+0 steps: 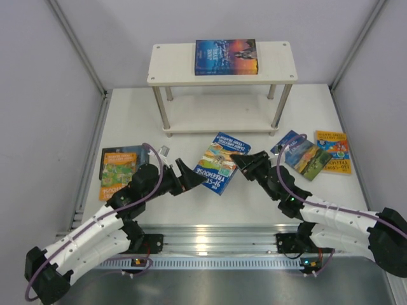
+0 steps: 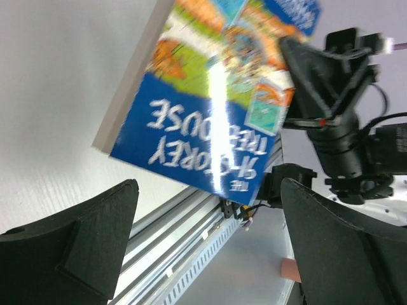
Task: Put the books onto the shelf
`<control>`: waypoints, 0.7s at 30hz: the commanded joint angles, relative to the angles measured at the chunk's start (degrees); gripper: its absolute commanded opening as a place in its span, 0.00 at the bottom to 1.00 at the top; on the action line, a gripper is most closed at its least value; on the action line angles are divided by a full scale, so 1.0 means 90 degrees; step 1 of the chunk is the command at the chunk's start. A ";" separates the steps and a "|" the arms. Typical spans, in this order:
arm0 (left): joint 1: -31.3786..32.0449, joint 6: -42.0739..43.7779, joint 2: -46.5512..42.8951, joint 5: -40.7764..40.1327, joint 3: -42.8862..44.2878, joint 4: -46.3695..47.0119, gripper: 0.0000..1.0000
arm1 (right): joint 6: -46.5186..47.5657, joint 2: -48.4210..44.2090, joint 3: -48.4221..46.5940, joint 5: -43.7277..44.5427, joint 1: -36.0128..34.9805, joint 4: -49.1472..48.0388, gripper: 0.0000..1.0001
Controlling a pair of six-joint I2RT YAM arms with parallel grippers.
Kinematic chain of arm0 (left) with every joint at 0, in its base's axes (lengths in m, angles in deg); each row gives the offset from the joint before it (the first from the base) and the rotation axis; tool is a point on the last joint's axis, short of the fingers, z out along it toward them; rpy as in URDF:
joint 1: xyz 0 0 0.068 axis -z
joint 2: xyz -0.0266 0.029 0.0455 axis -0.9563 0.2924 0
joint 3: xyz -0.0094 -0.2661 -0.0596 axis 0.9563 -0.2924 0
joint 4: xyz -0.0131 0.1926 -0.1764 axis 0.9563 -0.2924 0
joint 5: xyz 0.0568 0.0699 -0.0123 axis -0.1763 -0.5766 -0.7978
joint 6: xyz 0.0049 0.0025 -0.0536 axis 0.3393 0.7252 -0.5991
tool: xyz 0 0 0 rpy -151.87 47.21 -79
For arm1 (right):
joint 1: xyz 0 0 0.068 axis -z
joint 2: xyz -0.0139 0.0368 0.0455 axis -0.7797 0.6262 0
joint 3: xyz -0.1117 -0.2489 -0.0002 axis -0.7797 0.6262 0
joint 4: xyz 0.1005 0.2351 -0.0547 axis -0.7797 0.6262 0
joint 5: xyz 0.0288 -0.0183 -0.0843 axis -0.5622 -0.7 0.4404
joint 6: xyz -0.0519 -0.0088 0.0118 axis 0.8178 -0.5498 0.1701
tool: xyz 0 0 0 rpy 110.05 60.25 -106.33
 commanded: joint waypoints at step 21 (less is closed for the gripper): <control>-0.0016 -0.0520 0.0493 -0.0710 -0.0541 0.2331 0.45 | -0.0824 0.0173 -0.0178 0.0250 -0.0394 -0.1853 0.10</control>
